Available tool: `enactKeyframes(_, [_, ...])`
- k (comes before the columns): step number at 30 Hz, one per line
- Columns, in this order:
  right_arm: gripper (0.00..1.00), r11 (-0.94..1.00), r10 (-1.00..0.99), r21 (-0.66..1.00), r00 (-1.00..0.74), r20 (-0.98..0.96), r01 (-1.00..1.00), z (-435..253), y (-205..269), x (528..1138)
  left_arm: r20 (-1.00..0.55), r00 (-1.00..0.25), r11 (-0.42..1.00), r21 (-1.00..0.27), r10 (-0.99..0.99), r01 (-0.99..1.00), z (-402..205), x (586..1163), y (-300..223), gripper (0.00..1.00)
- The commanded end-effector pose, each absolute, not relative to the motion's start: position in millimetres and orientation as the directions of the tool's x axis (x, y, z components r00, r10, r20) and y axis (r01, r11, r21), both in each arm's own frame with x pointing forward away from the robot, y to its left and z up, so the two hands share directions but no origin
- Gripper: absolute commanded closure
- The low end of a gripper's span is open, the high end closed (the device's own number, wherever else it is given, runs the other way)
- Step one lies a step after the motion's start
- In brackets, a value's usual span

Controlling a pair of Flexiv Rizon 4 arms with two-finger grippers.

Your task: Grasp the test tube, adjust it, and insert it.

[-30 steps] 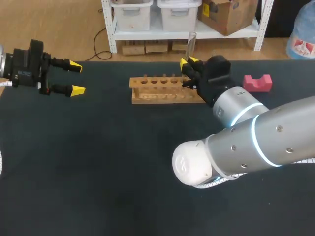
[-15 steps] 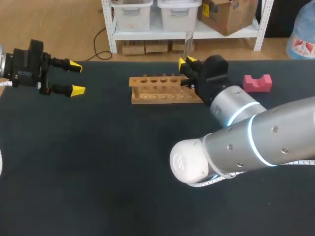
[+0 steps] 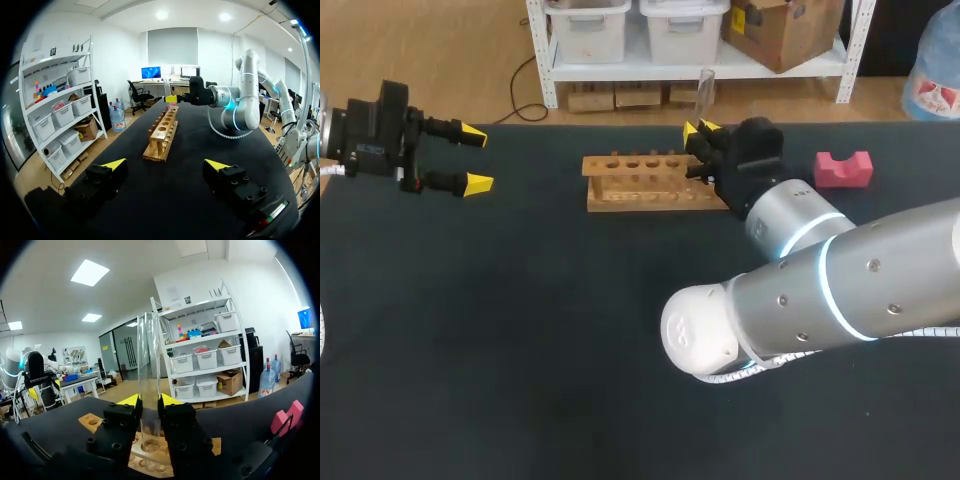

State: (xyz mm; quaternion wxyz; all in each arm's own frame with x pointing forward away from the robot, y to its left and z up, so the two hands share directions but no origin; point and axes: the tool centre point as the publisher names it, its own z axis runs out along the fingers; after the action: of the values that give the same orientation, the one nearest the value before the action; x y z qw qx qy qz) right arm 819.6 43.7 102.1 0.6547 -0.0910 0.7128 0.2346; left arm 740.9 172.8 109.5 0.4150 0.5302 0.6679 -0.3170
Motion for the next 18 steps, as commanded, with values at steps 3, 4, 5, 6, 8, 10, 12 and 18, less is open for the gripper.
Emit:
enactKeyframes(3, [0.87,0.877,0.177,0.213,-0.123,-0.977,-0.431,95.5,46.7,817.1,-0.893,-0.089,0.235,0.019,0.442,0.972,108.2,741.2,173.8,0.0])
enactKeyframes(4, [0.83,0.877,0.177,0.213,-0.123,-0.977,-0.43,95.5,46.7,817.0,-0.893,-0.089,0.235,0.019,0.442,0.972,108.2,741.2,173.8,0.0])
enactKeyframes(5, [0.76,0.878,0.176,0.212,-0.123,-0.977,-0.429,95.5,46.7,817.0,-0.893,-0.089,0.235,0.019,0.442,0.972,108.2,741.2,173.8,0.0])
enactKeyframes(6, [0.76,0.878,0.176,0.212,-0.123,-0.977,-0.428,95.5,46.7,816.9,-0.893,-0.089,0.235,0.019,0.442,0.972,108.2,741.2,173.8,0.0])
enactKeyframes(8, [0.76,0.879,0.176,0.212,-0.122,-0.977,-0.427,95.5,46.7,816.9,-0.893,-0.089,0.235,0.019,0.442,0.972,108.2,741.2,173.8,0.0])
enactKeyframes(10, [0.72,0.88,0.176,0.211,-0.121,-0.977,-0.425,95.5,46.6,817.0,-0.893,-0.089,0.235,0.019,0.442,0.972,108.2,741.2,173.8,0.0])
enactKeyframes(12, [0.66,0.881,0.175,0.21,-0.121,-0.977,-0.424,95.6,46.6,817.1,-0.893,-0.089,0.235,0.019,0.442,0.972,108.2,741.2,173.8,0.0])
enactKeyframes(18, [0.56,0.882,0.172,0.207,-0.12,-0.978,-0.423,96.9,47.5,817.1,-0.893,-0.089,0.235,0.019,0.442,0.972,108.2,741.2,173.8,0.0])
